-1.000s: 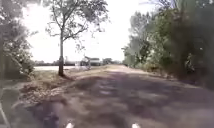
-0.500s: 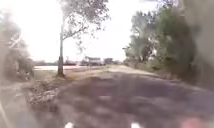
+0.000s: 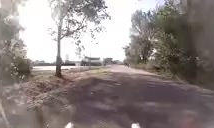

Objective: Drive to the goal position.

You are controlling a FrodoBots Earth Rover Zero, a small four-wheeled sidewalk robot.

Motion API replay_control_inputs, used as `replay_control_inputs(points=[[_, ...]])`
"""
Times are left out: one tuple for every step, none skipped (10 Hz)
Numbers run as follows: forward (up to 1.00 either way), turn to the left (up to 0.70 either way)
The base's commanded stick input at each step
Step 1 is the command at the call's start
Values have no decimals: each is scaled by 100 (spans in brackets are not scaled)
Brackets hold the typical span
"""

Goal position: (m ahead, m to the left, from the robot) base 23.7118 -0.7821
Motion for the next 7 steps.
replay_control_inputs(points=[[70, 0], [70, 0], [70, -9], [70, -33], [70, -31], [70, -9], [70, 0]])
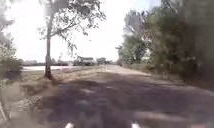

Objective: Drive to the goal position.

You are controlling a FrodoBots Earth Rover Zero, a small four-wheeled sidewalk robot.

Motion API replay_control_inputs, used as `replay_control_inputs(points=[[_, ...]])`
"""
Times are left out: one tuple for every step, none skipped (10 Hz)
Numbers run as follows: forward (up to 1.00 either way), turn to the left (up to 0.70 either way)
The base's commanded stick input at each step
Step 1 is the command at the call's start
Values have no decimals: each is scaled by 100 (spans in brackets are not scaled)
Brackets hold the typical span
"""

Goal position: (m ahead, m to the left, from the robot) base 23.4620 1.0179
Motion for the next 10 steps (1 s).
replay_control_inputs(points=[[70, 0], [70, 0], [70, 0], [70, 0], [70, 0], [70, 0], [70, 0], [70, 0], [70, 0], [70, 0]])
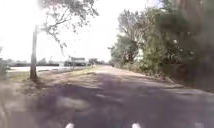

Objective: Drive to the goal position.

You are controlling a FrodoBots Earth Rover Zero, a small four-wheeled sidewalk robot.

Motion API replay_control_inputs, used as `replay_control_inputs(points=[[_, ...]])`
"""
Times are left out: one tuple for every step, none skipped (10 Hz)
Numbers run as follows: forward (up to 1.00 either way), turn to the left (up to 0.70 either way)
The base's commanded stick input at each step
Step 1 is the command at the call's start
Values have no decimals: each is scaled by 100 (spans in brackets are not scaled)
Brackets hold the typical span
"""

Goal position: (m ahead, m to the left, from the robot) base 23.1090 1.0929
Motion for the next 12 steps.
replay_control_inputs(points=[[70, 0], [70, 0], [70, 0], [70, 0], [70, 0], [70, 0], [70, 0], [70, 0], [70, 0], [70, 0], [70, 0], [70, 0]])
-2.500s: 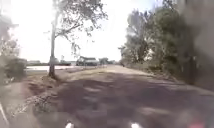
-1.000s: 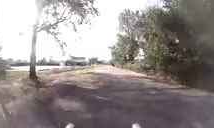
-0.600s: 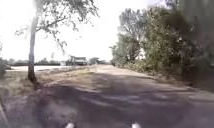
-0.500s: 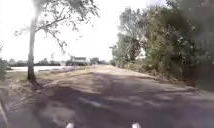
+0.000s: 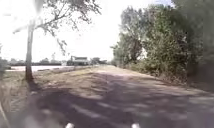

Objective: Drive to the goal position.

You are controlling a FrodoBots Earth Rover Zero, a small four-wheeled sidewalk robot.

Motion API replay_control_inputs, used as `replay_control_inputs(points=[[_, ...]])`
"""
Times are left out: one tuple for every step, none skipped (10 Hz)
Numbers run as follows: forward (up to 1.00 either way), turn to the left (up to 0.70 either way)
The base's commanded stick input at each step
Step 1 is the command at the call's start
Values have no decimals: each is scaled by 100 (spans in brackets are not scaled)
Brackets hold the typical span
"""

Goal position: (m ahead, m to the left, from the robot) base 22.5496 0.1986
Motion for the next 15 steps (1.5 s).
replay_control_inputs(points=[[70, 0], [70, 0], [70, 0], [70, 0], [70, 0], [70, 0], [70, 0], [70, 0], [70, 0], [70, 0], [70, 0], [64, 0], [54, 0], [48, 0], [49, 0]])
